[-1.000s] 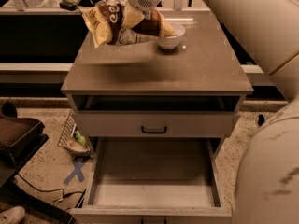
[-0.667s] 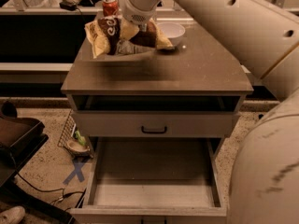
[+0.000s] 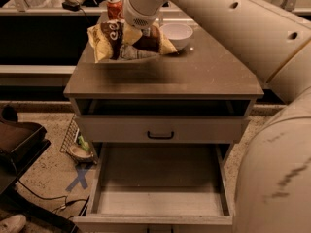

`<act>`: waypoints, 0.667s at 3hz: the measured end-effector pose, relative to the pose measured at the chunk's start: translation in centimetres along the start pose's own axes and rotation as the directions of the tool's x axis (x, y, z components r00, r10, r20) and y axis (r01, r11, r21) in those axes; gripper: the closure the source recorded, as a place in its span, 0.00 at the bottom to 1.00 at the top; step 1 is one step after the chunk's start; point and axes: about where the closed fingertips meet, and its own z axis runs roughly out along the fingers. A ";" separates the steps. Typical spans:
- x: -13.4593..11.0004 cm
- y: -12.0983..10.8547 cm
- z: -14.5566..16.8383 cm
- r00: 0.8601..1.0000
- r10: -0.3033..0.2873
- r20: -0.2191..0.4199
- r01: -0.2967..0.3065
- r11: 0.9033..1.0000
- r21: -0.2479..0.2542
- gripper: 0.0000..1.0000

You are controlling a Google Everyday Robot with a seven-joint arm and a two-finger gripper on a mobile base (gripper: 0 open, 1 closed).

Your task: Pick brown chip bag from white bowl and place on counter

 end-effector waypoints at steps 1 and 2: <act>0.0 0.1 0.2 1.000 -0.001 0.000 0.001 1.000 -0.003 0.41; -0.1 0.2 0.3 1.000 -0.002 -0.001 0.002 1.000 -0.006 0.18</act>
Offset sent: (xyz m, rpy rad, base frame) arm 0.0000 0.0011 -0.0017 -0.0013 0.0024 0.0018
